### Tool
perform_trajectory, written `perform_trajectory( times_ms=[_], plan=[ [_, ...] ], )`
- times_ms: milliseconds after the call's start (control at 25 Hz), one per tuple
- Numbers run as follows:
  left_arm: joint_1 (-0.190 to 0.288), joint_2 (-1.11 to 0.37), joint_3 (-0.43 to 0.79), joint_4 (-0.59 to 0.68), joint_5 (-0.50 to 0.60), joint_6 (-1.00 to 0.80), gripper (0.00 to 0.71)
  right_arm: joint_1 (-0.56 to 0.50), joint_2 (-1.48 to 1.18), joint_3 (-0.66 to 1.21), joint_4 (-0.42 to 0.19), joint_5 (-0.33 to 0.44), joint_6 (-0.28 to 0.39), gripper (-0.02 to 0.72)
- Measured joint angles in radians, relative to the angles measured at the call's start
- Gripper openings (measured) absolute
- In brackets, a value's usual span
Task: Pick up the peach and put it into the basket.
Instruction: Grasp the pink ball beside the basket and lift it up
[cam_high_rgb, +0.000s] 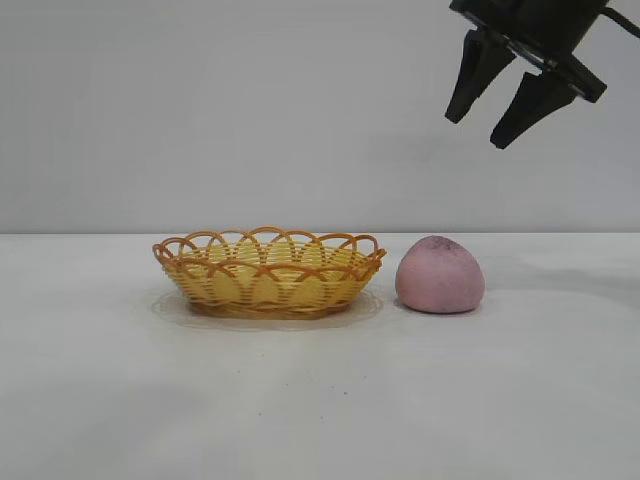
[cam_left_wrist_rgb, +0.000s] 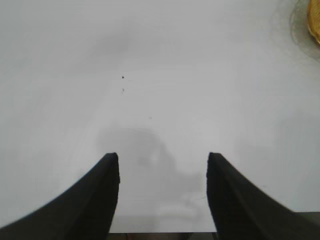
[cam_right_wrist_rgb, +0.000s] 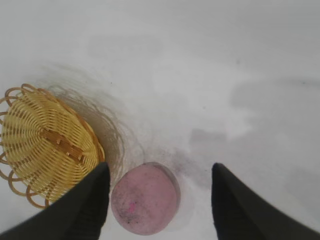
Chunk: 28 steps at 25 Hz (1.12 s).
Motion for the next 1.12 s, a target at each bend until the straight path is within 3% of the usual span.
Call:
perform_trajectory(
  times_ms=[320,720,1120],
  plan=[
    [0.000,-0.351,0.279,-0.028,-0.036,0.002,0.335,0.000,0.000,0.000,0.000,-0.002,0.000,0.382],
    [0.000,-0.757,0.311,-0.075,-0.011,0.047,0.335,0.000,0.000,0.000,-0.001,-0.008,0.000,0.382],
    [0.000,-0.804,0.328,-0.083,0.031,0.047,0.335,0.000,-0.002,0.000,-0.008,-0.015,-0.008,0.382]
  ],
)
